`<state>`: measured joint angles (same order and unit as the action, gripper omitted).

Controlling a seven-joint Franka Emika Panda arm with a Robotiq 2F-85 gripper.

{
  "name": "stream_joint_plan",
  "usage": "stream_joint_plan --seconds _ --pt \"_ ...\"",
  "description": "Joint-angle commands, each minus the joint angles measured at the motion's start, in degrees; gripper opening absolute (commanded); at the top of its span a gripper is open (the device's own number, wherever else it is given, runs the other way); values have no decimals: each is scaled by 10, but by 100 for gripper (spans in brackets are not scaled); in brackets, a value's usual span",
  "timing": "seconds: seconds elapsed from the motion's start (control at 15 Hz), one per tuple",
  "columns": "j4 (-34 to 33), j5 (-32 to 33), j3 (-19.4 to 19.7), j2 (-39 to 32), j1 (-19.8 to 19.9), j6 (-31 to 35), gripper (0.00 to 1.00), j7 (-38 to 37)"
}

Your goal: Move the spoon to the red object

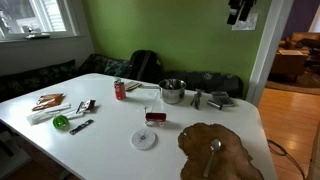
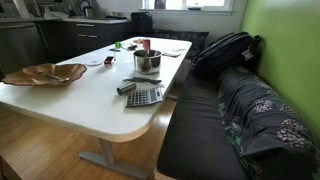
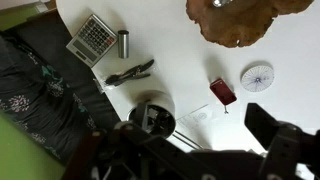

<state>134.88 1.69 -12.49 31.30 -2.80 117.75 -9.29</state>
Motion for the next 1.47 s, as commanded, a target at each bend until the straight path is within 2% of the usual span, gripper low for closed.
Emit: stream_joint_plan --seconds 0.0,0.6,0.67,0.73,1.07,1.2,1.4 --pt "-1 6 9 -2 -11 -1 100 -5" --pt "-1 6 9 -2 -11 -1 100 -5" --pt "7 -8 8 -13 -8 8 100 -28" --pt "16 6 -7 -23 5 17 100 -66" --pt "67 -18 -49 -126 1 88 100 -250" --pt "80 -30 -53 -170 -7 120 100 -297" --pt "73 -47 -51 -237 -30 121 100 -333"
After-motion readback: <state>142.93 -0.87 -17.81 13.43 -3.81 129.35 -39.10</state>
